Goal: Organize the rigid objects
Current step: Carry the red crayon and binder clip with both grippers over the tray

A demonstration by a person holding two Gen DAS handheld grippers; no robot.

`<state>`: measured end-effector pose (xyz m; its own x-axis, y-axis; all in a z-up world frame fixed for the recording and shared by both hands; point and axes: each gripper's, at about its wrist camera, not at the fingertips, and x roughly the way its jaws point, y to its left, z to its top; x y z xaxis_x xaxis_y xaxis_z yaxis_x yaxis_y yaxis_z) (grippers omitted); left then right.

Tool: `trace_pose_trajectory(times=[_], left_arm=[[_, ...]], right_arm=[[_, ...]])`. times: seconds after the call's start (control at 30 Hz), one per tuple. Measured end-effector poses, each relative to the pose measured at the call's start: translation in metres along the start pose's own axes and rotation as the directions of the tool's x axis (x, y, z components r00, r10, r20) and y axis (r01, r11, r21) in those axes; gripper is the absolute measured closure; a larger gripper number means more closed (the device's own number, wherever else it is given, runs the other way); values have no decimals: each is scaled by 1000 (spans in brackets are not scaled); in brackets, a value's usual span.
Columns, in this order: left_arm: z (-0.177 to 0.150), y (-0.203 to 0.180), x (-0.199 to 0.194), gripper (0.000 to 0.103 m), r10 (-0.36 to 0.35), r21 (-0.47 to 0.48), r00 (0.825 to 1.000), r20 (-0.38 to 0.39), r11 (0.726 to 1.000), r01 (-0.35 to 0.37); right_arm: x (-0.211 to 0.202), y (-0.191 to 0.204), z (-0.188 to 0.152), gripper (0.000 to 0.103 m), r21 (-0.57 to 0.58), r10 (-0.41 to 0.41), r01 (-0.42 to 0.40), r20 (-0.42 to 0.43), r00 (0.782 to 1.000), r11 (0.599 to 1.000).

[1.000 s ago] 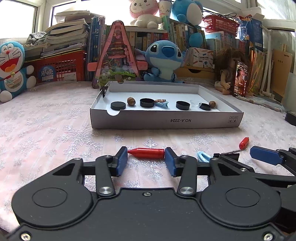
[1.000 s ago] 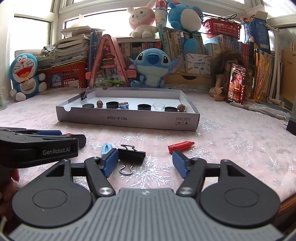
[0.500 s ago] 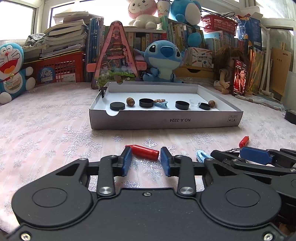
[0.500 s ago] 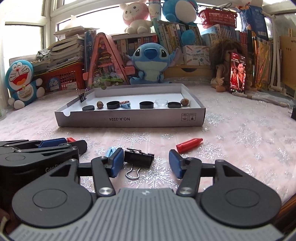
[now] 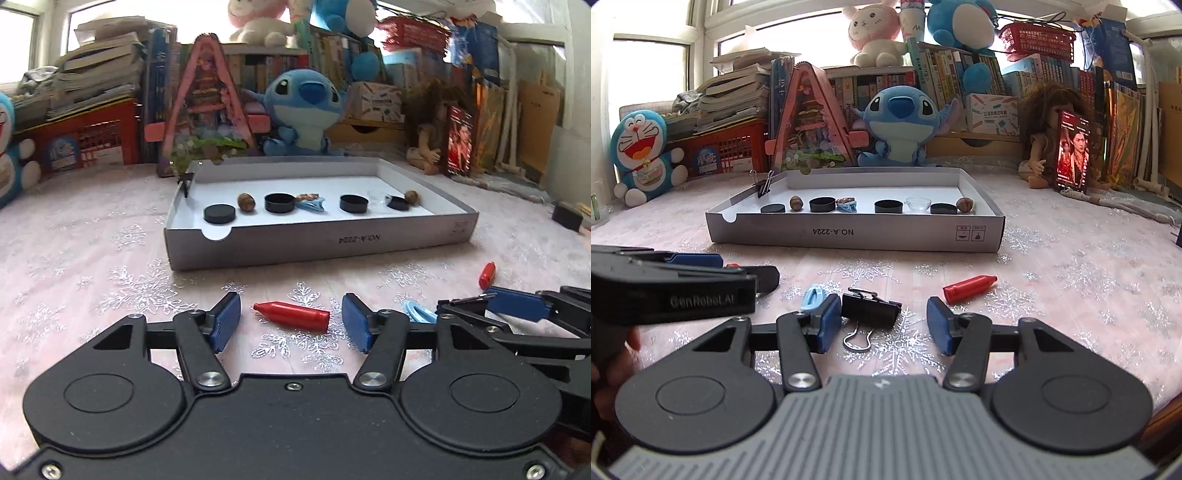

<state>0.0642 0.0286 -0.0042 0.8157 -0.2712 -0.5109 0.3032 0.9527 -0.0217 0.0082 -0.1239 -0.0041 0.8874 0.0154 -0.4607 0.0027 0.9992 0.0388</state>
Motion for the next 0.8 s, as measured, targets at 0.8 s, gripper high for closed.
trace_pose_trajectory(times=[0.8], left_arm=[[2,-16,-4,62,47,0,999,-23,999,-47]], right_arm=[[-4,-1,0,62,7,15,-15,10,1000,1000]])
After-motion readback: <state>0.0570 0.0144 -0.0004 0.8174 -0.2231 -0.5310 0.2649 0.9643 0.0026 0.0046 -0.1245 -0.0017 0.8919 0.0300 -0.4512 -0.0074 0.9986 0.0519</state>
